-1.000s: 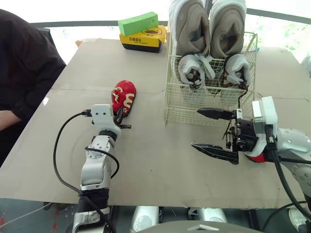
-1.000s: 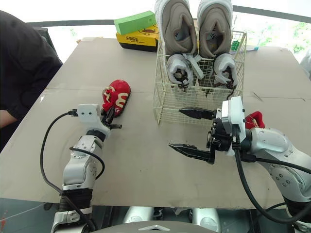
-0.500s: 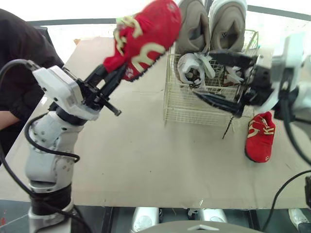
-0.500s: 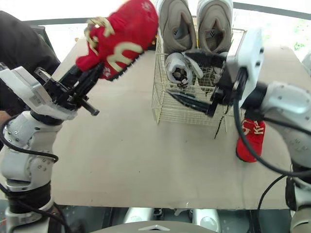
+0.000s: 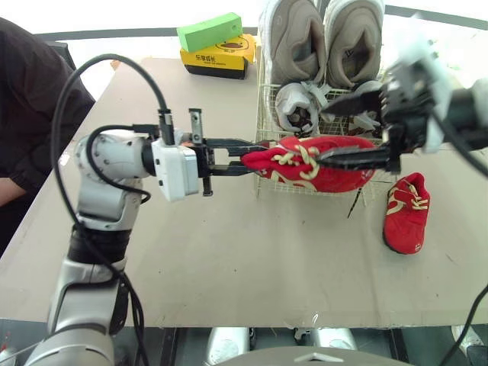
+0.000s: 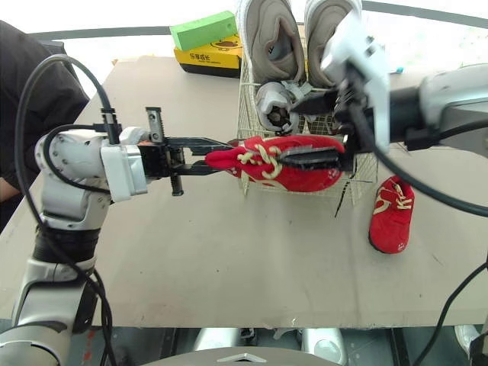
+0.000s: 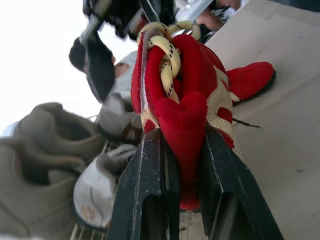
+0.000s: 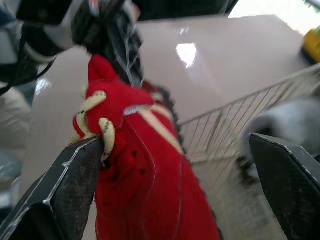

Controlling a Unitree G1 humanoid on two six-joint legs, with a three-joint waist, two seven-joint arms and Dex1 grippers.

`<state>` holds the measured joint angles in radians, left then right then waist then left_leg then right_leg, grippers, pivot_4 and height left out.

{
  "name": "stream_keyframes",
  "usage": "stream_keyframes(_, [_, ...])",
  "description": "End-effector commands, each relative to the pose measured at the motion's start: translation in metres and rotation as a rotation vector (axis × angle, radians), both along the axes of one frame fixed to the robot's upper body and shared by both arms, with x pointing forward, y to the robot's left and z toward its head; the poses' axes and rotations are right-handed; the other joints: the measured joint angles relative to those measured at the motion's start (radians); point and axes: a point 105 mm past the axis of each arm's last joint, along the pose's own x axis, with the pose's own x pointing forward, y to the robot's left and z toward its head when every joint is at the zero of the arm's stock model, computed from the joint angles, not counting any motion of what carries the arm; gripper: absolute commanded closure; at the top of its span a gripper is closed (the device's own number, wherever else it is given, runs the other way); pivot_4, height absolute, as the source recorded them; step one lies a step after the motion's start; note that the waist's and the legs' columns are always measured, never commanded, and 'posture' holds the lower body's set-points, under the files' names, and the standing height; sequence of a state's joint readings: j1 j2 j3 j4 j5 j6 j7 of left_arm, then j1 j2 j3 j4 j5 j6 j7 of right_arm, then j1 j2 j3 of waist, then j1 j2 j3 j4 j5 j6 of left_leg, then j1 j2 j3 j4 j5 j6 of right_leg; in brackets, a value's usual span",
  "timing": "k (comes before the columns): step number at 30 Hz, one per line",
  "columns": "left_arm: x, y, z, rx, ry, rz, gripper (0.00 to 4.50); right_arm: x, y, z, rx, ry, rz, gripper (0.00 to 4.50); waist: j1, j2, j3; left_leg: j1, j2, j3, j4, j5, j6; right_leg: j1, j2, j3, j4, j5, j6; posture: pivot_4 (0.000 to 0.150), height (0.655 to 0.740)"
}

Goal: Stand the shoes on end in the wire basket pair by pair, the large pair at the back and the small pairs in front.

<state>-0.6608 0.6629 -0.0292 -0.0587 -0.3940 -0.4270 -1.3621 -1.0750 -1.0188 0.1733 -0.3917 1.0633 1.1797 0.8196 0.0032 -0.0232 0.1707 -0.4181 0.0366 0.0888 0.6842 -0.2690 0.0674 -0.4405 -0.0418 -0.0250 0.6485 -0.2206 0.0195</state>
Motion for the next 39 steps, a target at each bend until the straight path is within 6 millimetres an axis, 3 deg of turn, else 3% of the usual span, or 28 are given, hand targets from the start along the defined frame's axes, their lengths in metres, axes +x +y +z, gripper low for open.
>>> stream_keyframes(1, [-0.003,0.000,0.016,-0.041,-0.101,-0.055,4.27,0.001,-0.006,-0.015,-0.089,0.048,0.006,0.26,0.001,0.000,0.000,-0.001,0.000,0.000,0.000,0.000,0.000,-0.001,0.001,0.000,0.000,0.000,0.000,0.150,0.7400])
stream_keyframes(3, [-0.004,-0.001,0.016,-0.042,-0.118,-0.077,4.27,0.005,-0.010,-0.020,-0.117,0.053,-0.009,0.74,0.002,0.000,0.000,-0.006,0.000,0.000,0.001,0.000,-0.001,-0.005,0.001,0.000,0.000,0.000,0.000,0.150,0.7400])
stream_keyframes(6, [-0.006,0.000,0.018,-0.051,-0.152,-0.093,4.27,0.002,-0.014,-0.024,-0.128,0.073,0.004,2.32,0.002,0.000,0.000,-0.011,0.000,-0.001,0.003,0.002,-0.004,-0.009,0.003,-0.002,0.000,0.001,0.001,0.150,0.7400])
stream_keyframes(9, [-0.014,0.010,0.029,-0.127,-0.081,-0.095,2.97,0.002,-0.016,-0.025,-0.092,0.091,-0.006,3.35,0.004,0.000,0.000,-0.012,0.000,-0.002,0.003,0.002,-0.004,-0.009,0.003,-0.002,0.000,0.001,0.002,0.150,0.7400])
stream_keyframes(12, [-0.007,0.023,0.044,-0.303,0.194,0.000,1.56,0.002,-0.022,-0.022,0.036,0.132,-0.043,4.49,0.002,0.000,0.000,-0.012,0.001,-0.003,0.004,0.002,-0.004,-0.009,0.000,-0.001,0.000,0.002,0.003,0.150,0.7400])
stream_keyframes(15, [0.002,0.039,0.052,-0.552,0.653,0.114,0.18,0.000,-0.031,-0.019,0.164,0.175,-0.094,4.50,0.000,0.000,0.000,-0.012,0.001,-0.006,0.005,0.002,-0.004,-0.008,-0.001,-0.001,0.002,0.002,0.003,0.150,0.7400])
stream_keyframes(18, [-0.002,0.047,0.039,-0.725,1.012,0.136,0.18,-0.001,-0.034,-0.017,0.272,0.169,-0.138,4.50,-0.005,-0.001,0.000,-0.011,0.001,-0.009,0.005,0.003,-0.006,-0.007,-0.003,-0.003,0.005,0.002,0.003,0.150,0.7400])
stream_keyframes(20, [-0.015,0.032,-0.006,-0.767,1.291,0.150,0.18,-0.002,-0.027,-0.012,0.395,0.155,-0.138,4.50,-0.008,0.000,0.000,-0.010,0.000,-0.010,0.006,0.004,-0.007,-0.006,-0.004,-0.004,0.008,0.002,0.003,0.150,0.7400])
stream_keyframes(22, [-0.026,0.019,-0.033,-0.776,1.416,0.179,0.18,-0.003,-0.022,-0.007,0.481,0.143,-0.139,4.50,-0.017,0.000,0.000,-0.007,0.000,-0.009,0.005,0.004,-0.007,-0.004,-0.004,-0.002,0.008,0.002,0.003,0.150,0.7400])
stream_keyframes(28, [-0.023,-0.027,-0.034,-0.810,1.487,0.075,0.18,0.004,-0.001,-0.010,0.569,0.153,-0.170,4.50,0.013,-0.003,0.001,0.005,-0.002,-0.011,0.005,0.006,-0.009,0.007,0.002,-0.004,0.011,0.001,0.001,0.150,0.7400])
stream_keyframes(32, [-0.016,-0.027,-0.025,-0.820,1.494,0.032,0.18,0.002,0.007,-0.016,0.557,0.160,-0.166,4.50,0.005,-0.003,0.001,0.009,-0.001,-0.008,0.005,0.007,-0.009,0.010,0.006,0.001,0.011,0.002,0.000,0.150,0.7400])
stream_keyframes(35, [-0.015,-0.023,-0.026,-0.782,1.479,0.038,1.02,0.001,0.008,-0.018,0.565,0.167,-0.169,4.50,0.001,-0.002,0.001,0.008,0.000,-0.008,0.004,0.007,-0.009,0.008,0.008,0.001,0.011,0.002,0.000,0.150,0.7400])
stream_keyframes(39, [-0.011,-0.016,-0.026,-0.754,1.455,0.043,3.03,-0.002,0.007,-0.021,0.585,0.169,-0.185,4.50,0.002,-0.002,0.001,0.005,0.000,-0.009,0.003,0.007,-0.009,0.005,0.008,0.000,0.010,0.002,0.000,0.150,0.7400])
